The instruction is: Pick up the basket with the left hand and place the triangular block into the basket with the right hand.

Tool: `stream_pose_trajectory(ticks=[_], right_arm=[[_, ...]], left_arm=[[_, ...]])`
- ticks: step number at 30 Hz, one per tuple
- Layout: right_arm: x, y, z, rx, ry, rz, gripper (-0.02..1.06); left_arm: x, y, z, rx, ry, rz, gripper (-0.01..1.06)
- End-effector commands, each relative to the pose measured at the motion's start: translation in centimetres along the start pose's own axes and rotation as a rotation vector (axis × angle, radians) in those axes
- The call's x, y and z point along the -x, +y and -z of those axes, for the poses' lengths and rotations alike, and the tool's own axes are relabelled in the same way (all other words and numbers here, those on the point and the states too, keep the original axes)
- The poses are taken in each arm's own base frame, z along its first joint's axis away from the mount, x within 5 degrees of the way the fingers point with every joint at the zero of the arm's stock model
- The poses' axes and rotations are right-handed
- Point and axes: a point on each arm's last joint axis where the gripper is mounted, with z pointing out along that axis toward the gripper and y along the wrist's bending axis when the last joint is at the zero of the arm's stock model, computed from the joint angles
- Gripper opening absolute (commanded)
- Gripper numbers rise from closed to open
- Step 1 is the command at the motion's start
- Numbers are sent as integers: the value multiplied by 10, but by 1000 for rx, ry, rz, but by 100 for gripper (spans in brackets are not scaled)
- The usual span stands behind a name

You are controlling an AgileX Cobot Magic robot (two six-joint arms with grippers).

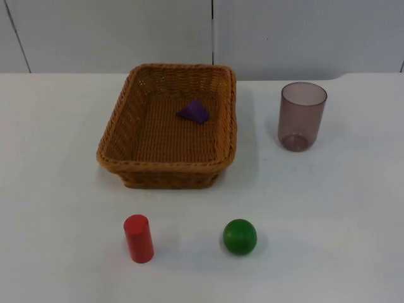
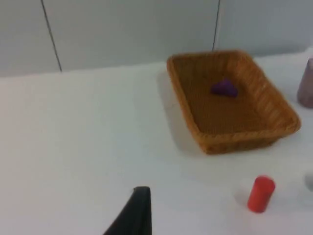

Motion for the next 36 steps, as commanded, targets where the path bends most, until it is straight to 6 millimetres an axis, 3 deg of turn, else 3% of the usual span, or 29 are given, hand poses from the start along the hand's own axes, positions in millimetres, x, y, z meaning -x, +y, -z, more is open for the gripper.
stream_pose_trajectory(ticks=[1, 10, 23, 36], right_arm=[[-8, 0, 9, -12, 32, -12, 66], [-35, 2, 39, -12, 132, -41, 66], [-56, -7, 33, -116, 280, -67, 66], [-57, -4, 32, -80, 284, -52, 66]], left_arm=[[-2, 1, -1, 10, 6, 3, 105], [-3, 2, -1, 15, 12, -4, 105], [-3, 2, -1, 22, 18, -8, 105], [-3, 2, -1, 22, 18, -8, 105]])
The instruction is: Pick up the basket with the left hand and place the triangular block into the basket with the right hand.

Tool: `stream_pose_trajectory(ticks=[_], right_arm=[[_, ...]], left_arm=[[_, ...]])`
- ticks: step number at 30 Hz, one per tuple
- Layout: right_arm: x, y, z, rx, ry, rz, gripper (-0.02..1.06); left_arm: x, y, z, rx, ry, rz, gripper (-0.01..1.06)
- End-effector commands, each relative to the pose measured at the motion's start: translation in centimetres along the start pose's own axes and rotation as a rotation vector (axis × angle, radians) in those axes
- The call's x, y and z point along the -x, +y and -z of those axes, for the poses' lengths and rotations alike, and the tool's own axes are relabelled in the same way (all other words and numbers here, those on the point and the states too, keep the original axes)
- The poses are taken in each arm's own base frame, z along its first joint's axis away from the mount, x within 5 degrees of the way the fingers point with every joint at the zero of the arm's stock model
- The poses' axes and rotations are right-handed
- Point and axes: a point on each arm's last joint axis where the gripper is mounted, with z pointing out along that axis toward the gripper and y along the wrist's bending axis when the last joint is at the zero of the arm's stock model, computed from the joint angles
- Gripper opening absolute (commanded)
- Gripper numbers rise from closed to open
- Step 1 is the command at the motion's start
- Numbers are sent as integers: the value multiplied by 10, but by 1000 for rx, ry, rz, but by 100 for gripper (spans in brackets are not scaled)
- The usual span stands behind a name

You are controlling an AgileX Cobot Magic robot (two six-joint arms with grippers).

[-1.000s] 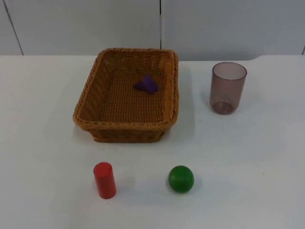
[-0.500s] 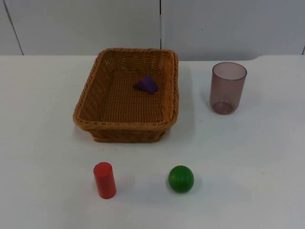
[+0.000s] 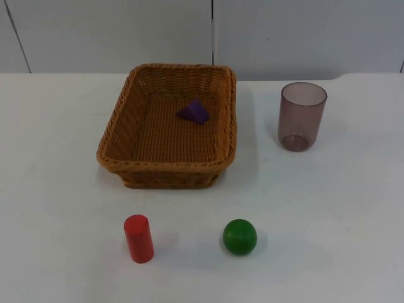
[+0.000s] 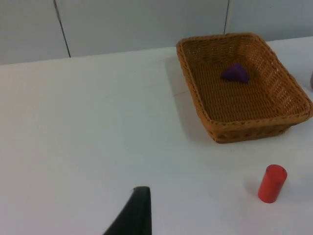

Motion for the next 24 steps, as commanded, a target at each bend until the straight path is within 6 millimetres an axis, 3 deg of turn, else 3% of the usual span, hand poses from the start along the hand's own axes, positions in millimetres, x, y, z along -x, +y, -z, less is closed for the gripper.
stream_pose_trajectory(ticks=[1, 24], right_arm=[[0, 1, 0, 3, -6, 6, 66], [0, 1, 0, 14, -6, -5, 66]], left_arm=[[-1, 0, 0, 2, -1, 1, 105], [-12, 4, -6, 40, 84, 44, 105]])
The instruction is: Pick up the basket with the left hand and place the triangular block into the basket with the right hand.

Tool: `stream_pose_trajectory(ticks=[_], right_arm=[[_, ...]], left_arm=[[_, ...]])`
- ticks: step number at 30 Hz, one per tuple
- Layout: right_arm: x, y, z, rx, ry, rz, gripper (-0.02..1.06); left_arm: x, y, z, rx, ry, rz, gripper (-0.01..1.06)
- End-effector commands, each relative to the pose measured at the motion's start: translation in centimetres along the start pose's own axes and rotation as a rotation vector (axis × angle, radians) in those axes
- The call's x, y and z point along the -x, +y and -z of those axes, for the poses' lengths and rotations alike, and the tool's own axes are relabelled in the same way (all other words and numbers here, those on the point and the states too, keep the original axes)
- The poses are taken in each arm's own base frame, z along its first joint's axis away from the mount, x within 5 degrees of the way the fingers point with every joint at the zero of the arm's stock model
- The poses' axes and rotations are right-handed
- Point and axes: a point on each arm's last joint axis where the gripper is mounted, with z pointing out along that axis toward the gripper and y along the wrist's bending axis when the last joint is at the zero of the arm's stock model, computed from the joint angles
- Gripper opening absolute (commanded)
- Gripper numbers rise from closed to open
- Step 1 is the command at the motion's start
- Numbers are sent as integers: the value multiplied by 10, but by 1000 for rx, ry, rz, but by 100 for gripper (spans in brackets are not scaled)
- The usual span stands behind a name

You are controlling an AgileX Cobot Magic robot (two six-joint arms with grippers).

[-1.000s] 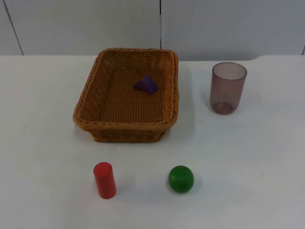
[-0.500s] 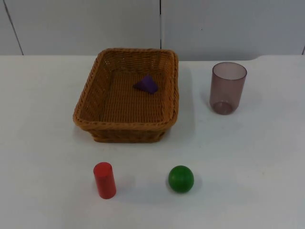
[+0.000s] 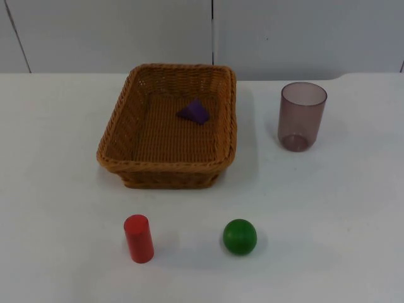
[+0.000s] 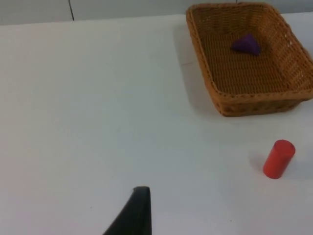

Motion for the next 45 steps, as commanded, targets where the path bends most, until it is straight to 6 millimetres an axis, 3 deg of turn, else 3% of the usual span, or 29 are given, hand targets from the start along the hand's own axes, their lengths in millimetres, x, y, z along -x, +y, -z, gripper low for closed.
stream_pose_trajectory(ticks=[1, 6, 10, 11, 13, 36, 41, 45], right_arm=[[0, 0, 0, 2, -6, -4, 66], [0, 0, 0, 2, -6, -4, 67], [0, 0, 0, 2, -6, -4, 88], [0, 0, 0, 2, -6, -4, 88], [0, 0, 0, 2, -6, -4, 105], [0, 1, 0, 1, -6, -9, 105], [-1, 2, 1, -104, -2, -63, 105], [-1, 4, 2, -302, 6, -167, 105]], left_arm=[[-1, 1, 0, 9, 1, 1, 105], [-1, 1, 0, 9, 1, 1, 105], [-1, 1, 0, 9, 1, 1, 105], [-1, 1, 0, 9, 1, 1, 105], [-1, 1, 0, 9, 1, 1, 105], [-1, 1, 0, 6, 1, 3, 105], [-1, 1, 0, 6, 1, 3, 105], [-1, 1, 0, 6, 1, 3, 105]])
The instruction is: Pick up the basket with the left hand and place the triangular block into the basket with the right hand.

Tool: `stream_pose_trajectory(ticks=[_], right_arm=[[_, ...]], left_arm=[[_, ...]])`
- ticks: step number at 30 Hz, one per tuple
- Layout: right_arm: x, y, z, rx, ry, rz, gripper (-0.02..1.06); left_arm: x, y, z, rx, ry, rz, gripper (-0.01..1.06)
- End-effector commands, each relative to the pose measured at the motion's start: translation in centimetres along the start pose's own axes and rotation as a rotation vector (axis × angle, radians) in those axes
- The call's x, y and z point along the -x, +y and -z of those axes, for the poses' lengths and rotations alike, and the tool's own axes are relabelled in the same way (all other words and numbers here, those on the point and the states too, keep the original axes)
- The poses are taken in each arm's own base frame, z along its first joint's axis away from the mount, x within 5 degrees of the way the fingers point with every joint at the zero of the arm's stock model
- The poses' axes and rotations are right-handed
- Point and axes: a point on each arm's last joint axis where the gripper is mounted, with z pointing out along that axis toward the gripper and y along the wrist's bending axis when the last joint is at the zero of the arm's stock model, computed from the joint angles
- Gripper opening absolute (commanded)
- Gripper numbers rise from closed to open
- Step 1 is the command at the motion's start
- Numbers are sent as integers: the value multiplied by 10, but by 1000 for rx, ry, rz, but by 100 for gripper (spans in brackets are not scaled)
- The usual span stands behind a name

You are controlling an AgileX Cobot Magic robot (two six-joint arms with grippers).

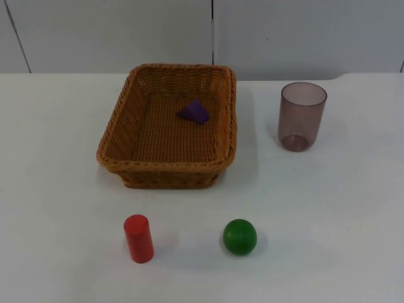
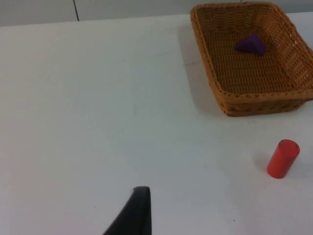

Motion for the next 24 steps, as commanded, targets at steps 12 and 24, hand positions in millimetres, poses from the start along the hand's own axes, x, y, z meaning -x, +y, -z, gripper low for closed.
stream_pose_trajectory(ticks=[12, 24], right_arm=[[-1, 4, 2, -434, 10, -230, 105], [-1, 5, 2, -430, 10, -231, 105]], left_arm=[[-1, 0, 0, -1, 1, 5, 105], [-1, 0, 0, 32, -1, 23, 105]])
